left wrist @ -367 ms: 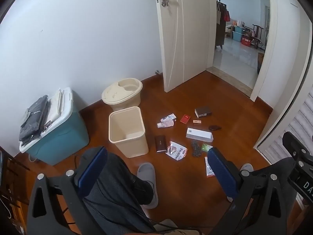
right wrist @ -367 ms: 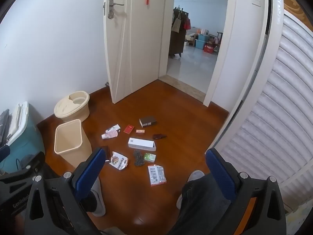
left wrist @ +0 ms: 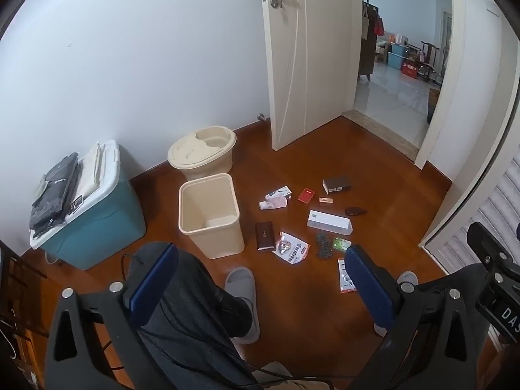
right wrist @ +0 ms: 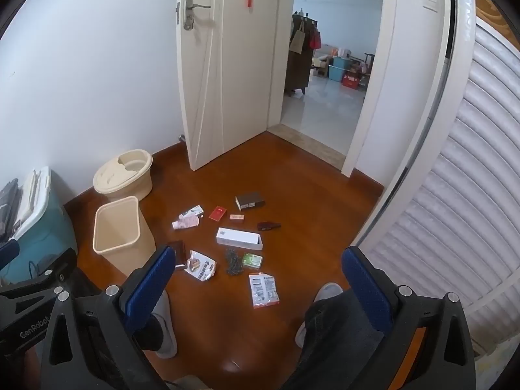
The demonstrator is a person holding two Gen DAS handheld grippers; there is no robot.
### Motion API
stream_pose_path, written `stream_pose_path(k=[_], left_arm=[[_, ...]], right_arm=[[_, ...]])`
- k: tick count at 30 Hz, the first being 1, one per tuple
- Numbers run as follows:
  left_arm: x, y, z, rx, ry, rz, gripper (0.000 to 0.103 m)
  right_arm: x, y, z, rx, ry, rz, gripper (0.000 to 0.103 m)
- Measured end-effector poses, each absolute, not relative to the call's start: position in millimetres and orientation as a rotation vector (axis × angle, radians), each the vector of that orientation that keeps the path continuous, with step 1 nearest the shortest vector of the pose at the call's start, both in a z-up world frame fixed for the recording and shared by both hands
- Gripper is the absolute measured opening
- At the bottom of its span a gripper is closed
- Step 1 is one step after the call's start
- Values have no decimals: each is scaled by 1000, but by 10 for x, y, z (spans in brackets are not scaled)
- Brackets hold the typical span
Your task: Collect trash
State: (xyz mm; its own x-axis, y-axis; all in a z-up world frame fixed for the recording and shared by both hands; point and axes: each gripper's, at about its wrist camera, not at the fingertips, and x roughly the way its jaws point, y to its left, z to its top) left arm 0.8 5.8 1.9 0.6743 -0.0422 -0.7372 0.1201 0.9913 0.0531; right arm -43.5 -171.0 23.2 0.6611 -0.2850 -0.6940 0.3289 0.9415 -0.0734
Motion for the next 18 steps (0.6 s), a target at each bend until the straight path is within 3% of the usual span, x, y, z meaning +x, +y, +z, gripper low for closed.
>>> stream_pose_path(k=[18], left_arm=[[30,24,1,104,829,-92,103]], right_arm=[[-451,-1737,214,64,770,-343,103]])
